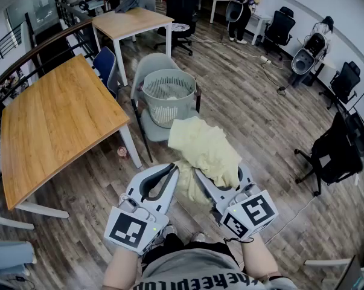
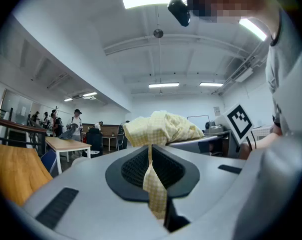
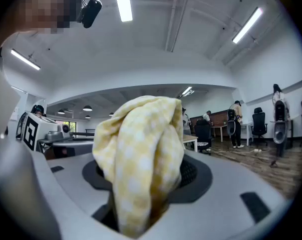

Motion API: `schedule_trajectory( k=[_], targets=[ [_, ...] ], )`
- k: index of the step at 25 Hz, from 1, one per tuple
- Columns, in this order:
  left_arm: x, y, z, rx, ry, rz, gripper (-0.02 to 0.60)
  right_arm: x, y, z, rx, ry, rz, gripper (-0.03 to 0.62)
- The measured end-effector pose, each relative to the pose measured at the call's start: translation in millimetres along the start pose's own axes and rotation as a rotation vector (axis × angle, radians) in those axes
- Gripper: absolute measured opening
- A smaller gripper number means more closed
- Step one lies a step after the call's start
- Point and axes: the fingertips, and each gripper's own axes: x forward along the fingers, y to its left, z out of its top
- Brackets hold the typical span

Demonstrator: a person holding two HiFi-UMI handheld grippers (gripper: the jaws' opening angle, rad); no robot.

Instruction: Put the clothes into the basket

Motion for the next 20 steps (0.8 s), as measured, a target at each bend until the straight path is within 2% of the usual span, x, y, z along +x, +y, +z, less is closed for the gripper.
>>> schedule_trajectory(
  k=[10, 20],
  targets=[
    [0, 10, 0, -0.001, -0.01, 0.0, 0.031, 10, 1, 0, -0.029, -0.006, -0.005, 0.261],
    [7, 30, -6, -0.018, -0.018, -0.018, 0.031, 23, 3, -8, 0.002, 0.012, -0.016, 0.265]
  ],
)
